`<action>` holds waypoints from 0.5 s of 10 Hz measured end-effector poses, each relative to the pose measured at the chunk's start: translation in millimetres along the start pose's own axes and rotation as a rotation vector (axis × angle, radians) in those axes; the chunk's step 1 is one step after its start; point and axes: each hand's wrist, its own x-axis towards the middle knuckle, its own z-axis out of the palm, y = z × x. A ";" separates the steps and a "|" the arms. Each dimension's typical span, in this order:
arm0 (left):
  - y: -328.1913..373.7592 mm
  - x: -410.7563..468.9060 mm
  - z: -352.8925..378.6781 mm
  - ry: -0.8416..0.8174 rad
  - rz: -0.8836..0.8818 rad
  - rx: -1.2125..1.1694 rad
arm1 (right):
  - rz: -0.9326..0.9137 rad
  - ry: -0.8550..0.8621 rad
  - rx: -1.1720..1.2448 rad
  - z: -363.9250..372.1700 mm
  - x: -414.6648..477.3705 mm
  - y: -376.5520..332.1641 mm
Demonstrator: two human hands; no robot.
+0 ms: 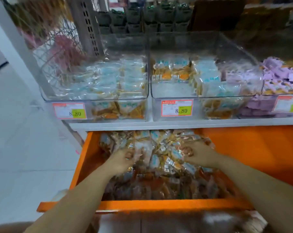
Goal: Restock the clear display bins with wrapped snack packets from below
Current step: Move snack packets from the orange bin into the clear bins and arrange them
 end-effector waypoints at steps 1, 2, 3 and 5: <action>-13.5 28.0 1.7 -0.036 -0.087 0.124 | 0.122 -0.013 0.011 21.9 37.2 27.8; -20.2 56.9 7.3 -0.040 -0.147 0.096 | 0.248 -0.050 -0.013 34.8 53.9 40.3; -31.3 81.9 16.6 -0.008 -0.233 0.077 | 0.329 -0.073 0.026 37.8 66.9 48.6; -54.1 105.7 39.7 0.003 -0.356 -0.020 | 0.324 -0.115 0.167 37.4 68.4 56.4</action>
